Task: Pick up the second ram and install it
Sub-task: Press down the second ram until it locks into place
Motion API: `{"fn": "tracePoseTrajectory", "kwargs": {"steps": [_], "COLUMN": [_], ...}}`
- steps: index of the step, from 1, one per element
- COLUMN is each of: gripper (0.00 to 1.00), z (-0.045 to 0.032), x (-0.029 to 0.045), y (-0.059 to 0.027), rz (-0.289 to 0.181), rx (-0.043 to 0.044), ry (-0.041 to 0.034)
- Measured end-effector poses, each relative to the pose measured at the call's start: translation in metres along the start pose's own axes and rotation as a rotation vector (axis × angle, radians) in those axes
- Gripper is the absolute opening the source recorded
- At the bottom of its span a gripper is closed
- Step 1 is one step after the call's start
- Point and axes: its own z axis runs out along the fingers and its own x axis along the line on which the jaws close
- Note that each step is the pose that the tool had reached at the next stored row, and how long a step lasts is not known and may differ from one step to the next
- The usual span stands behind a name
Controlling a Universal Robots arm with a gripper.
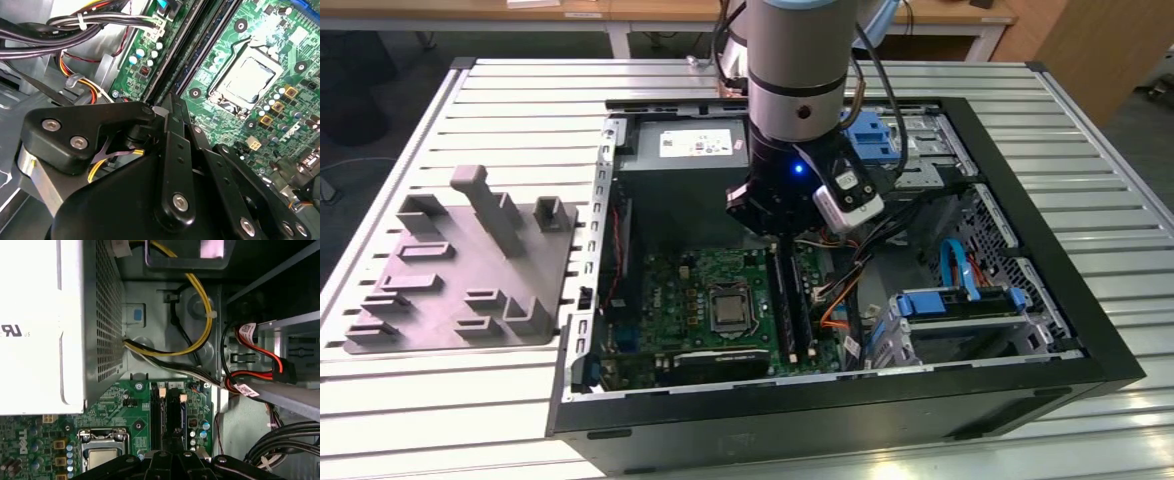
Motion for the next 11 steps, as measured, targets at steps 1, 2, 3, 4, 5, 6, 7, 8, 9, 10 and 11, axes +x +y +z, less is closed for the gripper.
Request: {"fn": "tracePoseTrajectory", "kwargs": {"steps": [1,2,3,4,5,6,7,8,9,10,11], "gripper": [0.1,0.1,0.1,0.1,0.1,0.1,0.1,0.1,0.1,0.1,0.1], "z": [0.0,0.0,0.0001,0.0004,0.0009,0.0016,0.0026,0.0035,0.004,0.0044,0.0047], "x": [0.0,0.0,0.0002,0.0002,0.0003,0.0004,0.0007,0.0013,0.0022,0.0036,0.0053], "y": [0.0,0.0,0.0015,0.0037,0.0059,0.0077,0.0085,0.0086,0.0086,0.0085,0.0085], "rz": [0.0,0.0,0.0,0.0,0.0,0.0,0.0,0.0,0.0,0.0,0.0], "rx": [0.0001,0.0,0.0001,0.0,0.0,0.0,-0.0002,-0.0003,0.0,0.0002,0.0002], "ry": [0.0,-0.0001,-0.0002,-0.0007,-0.0009,-0.0012,-0.0014,-0.0016,-0.0015,-0.0016,-0.0018]}}
